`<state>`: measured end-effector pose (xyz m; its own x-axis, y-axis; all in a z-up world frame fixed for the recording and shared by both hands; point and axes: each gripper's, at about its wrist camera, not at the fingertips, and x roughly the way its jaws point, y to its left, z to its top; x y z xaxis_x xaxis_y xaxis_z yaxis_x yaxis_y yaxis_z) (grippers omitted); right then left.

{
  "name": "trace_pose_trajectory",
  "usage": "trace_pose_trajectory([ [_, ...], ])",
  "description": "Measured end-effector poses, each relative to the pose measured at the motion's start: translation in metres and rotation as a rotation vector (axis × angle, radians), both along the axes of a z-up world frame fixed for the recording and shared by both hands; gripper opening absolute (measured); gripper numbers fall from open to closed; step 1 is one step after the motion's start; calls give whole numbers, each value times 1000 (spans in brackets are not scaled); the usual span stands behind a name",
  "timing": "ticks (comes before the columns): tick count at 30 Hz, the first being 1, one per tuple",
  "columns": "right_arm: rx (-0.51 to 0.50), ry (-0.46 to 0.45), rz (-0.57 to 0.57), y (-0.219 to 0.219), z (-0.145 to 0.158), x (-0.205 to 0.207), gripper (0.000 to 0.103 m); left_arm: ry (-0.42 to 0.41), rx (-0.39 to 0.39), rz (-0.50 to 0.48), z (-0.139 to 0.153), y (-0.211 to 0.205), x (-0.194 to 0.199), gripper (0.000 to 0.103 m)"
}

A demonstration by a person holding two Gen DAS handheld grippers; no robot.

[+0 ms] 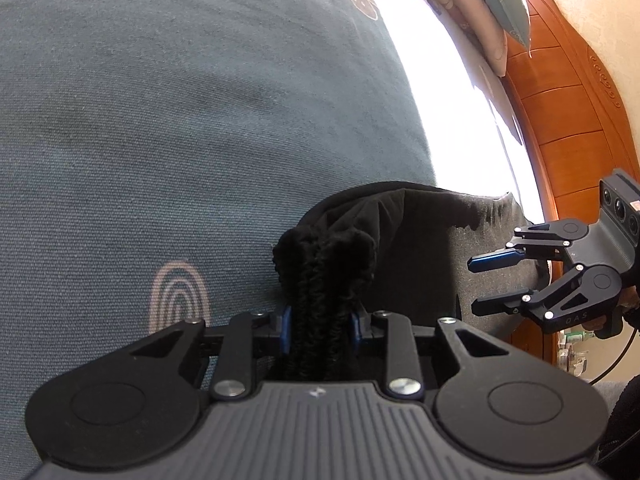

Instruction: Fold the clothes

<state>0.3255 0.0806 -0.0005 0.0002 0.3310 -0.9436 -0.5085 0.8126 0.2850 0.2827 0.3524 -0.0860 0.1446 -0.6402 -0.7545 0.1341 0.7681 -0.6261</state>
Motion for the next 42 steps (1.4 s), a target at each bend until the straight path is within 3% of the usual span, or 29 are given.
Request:
trace_pose_trajectory([
  [7,17,-8,-8,-10,4,-7,58,-12,78,3,8,-14,1,29],
  [12,37,-20,-5,-20,10,-16,58,20,117,76,5,-11,2,28],
  [24,78,-78,-63,-84,29,-40,58,67,340,129,43,-57,-3,22],
  [30,110,-104,-107,-120,35,-51,58,93,354,184,73,-92,-7,21],
  [36,130,-136,-145,-156,39,-62,58,112,307,250,98,-126,-14,19],
  [42,139,-152,-187,-195,36,-78,58,128,280,236,110,-169,-10,19],
])
